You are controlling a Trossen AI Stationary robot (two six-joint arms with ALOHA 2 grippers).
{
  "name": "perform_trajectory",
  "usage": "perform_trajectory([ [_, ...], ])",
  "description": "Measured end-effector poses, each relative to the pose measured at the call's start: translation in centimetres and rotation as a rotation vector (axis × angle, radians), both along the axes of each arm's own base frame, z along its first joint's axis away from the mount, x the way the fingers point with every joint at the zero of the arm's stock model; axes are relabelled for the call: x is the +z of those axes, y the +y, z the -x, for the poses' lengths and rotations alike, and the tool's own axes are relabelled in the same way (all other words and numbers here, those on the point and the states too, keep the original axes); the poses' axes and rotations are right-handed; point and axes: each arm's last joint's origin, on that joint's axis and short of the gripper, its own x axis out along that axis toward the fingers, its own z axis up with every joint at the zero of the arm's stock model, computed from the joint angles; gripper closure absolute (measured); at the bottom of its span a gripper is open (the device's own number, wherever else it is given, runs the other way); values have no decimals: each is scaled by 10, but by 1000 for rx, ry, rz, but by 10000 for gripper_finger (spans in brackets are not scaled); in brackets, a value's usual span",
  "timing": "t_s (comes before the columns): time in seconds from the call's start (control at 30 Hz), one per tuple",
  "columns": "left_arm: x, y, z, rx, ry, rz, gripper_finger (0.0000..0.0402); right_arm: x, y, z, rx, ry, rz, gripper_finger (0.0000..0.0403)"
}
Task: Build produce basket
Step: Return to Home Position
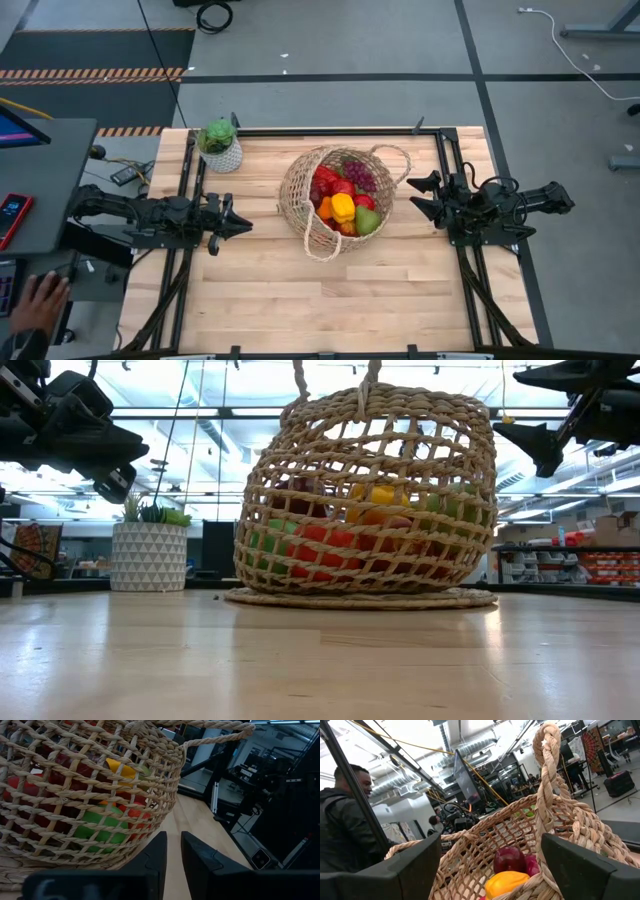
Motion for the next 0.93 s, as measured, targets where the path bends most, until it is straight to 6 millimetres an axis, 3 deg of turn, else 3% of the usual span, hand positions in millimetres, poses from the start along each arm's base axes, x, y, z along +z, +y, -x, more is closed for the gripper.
perform_trajectory([
  [0.93,0,0,0,0,0,0,343,0,0,0,0,0,0,56],
])
